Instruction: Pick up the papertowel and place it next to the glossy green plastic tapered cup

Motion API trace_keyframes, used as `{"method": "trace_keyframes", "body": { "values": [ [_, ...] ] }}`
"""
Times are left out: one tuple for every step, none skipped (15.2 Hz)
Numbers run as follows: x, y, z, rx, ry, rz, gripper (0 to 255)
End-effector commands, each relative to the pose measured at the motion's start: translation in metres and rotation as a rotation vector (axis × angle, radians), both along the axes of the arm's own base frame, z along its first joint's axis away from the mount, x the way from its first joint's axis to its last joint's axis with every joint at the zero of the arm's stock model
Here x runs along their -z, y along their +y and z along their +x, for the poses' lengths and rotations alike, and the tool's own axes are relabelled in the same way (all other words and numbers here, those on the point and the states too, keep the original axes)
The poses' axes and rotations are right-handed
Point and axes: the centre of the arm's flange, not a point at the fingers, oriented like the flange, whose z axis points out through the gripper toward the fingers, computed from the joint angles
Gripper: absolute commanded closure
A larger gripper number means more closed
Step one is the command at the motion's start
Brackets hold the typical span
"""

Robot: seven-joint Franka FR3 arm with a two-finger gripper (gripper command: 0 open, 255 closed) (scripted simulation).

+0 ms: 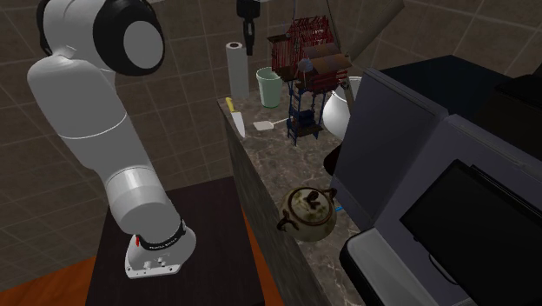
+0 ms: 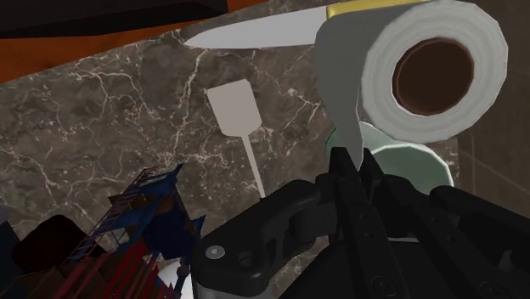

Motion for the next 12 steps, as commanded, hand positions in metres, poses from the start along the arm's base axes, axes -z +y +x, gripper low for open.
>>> {"method": "trace_keyframes", "body": {
  "values": [
    [0.010, 0.000, 0.001, 0.000, 0.000, 0.000, 255],
    [0.016, 0.000, 0.001, 0.000, 0.000, 0.000, 255],
    [0.021, 0.000, 0.001, 0.000, 0.000, 0.000, 255],
    [0.026, 0.000, 0.001, 0.000, 0.000, 0.000, 255],
    [0.031, 0.000, 0.001, 0.000, 0.000, 0.000, 255],
    [0.037, 0.000, 0.001, 0.000, 0.000, 0.000, 255],
    [0.042, 0.000, 0.001, 0.000, 0.000, 0.000, 255],
    [0.047, 0.000, 0.001, 0.000, 0.000, 0.000, 255],
    [0.053, 0.000, 0.001, 0.000, 0.000, 0.000, 255],
    [0.058, 0.000, 0.001, 0.000, 0.000, 0.000, 255],
    [0.063, 0.000, 0.001, 0.000, 0.000, 0.000, 255],
    [0.068, 0.000, 0.001, 0.000, 0.000, 0.000, 255]
  ]
}}
